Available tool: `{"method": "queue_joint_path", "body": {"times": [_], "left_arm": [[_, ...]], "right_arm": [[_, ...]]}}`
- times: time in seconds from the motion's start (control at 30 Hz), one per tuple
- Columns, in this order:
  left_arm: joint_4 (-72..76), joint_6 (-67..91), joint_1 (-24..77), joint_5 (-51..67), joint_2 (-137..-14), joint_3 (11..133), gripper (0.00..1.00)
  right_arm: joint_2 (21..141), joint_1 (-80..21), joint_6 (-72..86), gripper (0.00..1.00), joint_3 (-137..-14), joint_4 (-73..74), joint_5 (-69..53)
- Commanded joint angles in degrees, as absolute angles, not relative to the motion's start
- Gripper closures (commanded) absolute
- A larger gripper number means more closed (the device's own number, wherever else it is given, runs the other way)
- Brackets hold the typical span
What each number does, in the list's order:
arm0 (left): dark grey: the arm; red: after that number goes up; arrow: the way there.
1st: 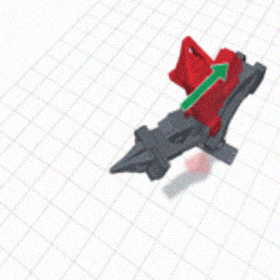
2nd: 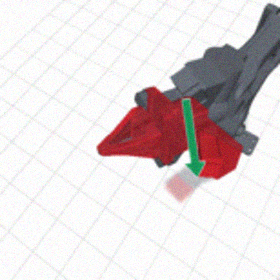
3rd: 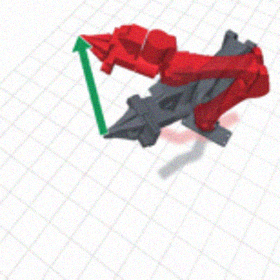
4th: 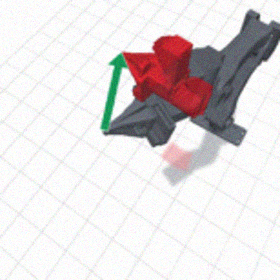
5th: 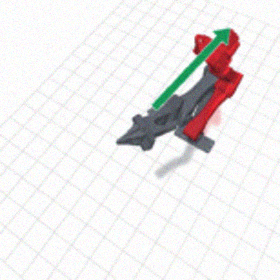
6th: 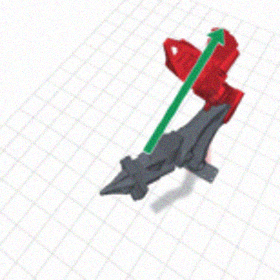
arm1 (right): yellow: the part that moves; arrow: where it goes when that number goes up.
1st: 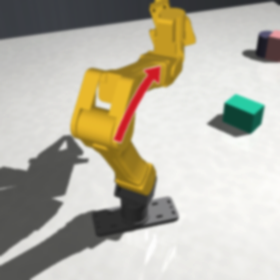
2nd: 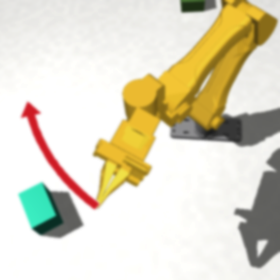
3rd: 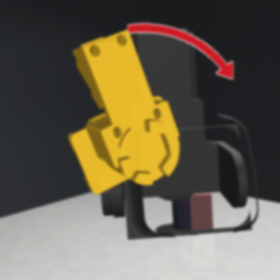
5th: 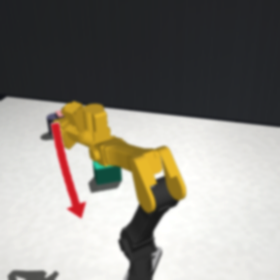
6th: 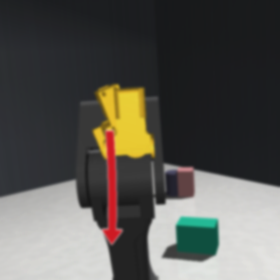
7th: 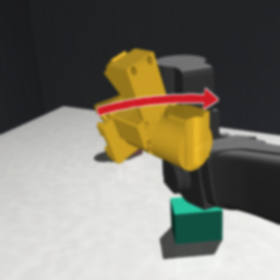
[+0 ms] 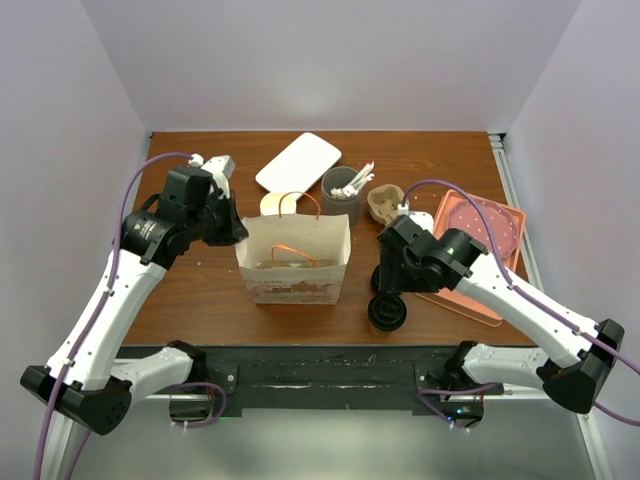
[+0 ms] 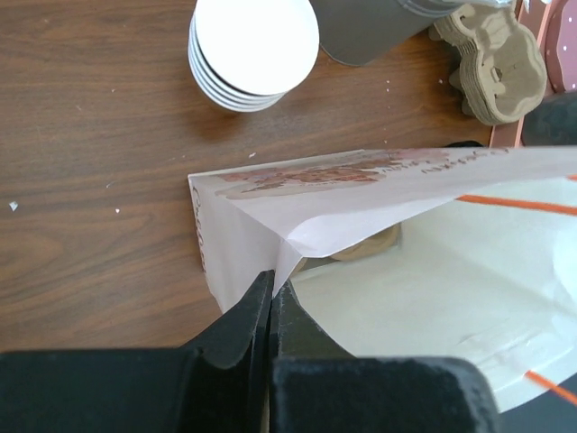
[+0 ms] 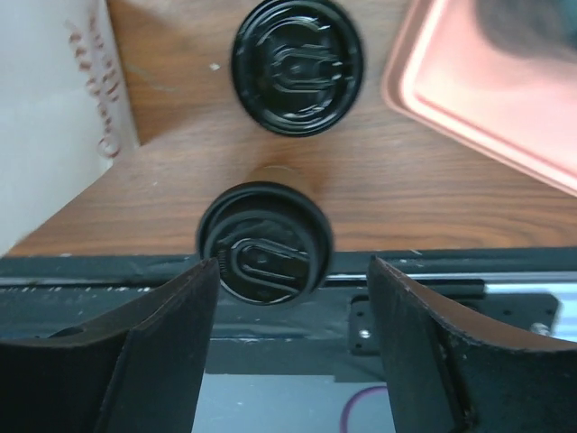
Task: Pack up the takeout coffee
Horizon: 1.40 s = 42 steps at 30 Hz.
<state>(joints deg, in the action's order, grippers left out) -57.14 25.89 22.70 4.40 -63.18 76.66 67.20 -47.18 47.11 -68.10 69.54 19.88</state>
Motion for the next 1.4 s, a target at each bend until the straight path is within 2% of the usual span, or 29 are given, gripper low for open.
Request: {"method": "queue_joint_path", "body": {"times": [0.0, 0.27, 0.37, 0.47, 0.5, 0.67, 1.03, 1.17, 1.37], "left_arm": [[-55.8, 26.0, 23.1, 6.7, -60.8, 76.0, 0.98], [-56.9, 26.5, 23.2, 6.0, -61.3, 78.1, 0.9], [-57.1, 26.5, 23.2, 5.5, -61.3, 78.2, 0.81], [-57.5, 26.5, 23.4, 4.6, -61.2, 78.4, 0.68], [-57.5, 26.5, 23.5, 4.3, -61.2, 78.5, 0.61], [-57.8, 27.2, 23.5, 4.0, -60.8, 77.9, 0.48], [-60.0, 27.6, 23.4, 0.5, -59.3, 76.6, 0.43], [-60.2, 27.7, 23.5, 0.2, -59.2, 76.5, 0.36], [-60.2, 27.8, 23.5, 0.2, -59.1, 75.9, 0.35]], "right_arm": [[64.0, -47.0, 47.5, 0.29, -65.7, 62.5, 15.8], [65.1, -47.0, 46.7, 0.28, -61.1, 59.0, 13.1], [65.7, -47.0, 46.3, 0.28, -60.6, 59.3, 13.9], [65.7, -47.0, 46.0, 0.27, -60.8, 60.0, 15.0], [65.8, -47.0, 45.6, 0.26, -60.7, 60.0, 14.9], [65.9, -47.1, 45.5, 0.2, -59.5, 59.0, 13.2], [66.4, -49.0, 46.4, 0.19, -56.1, 57.9, 12.7], [66.7, -49.7, 46.8, 0.19, -55.7, 57.4, 12.4], [67.5, -50.6, 47.0, 0.19, -55.9, 57.0, 12.8]]}}
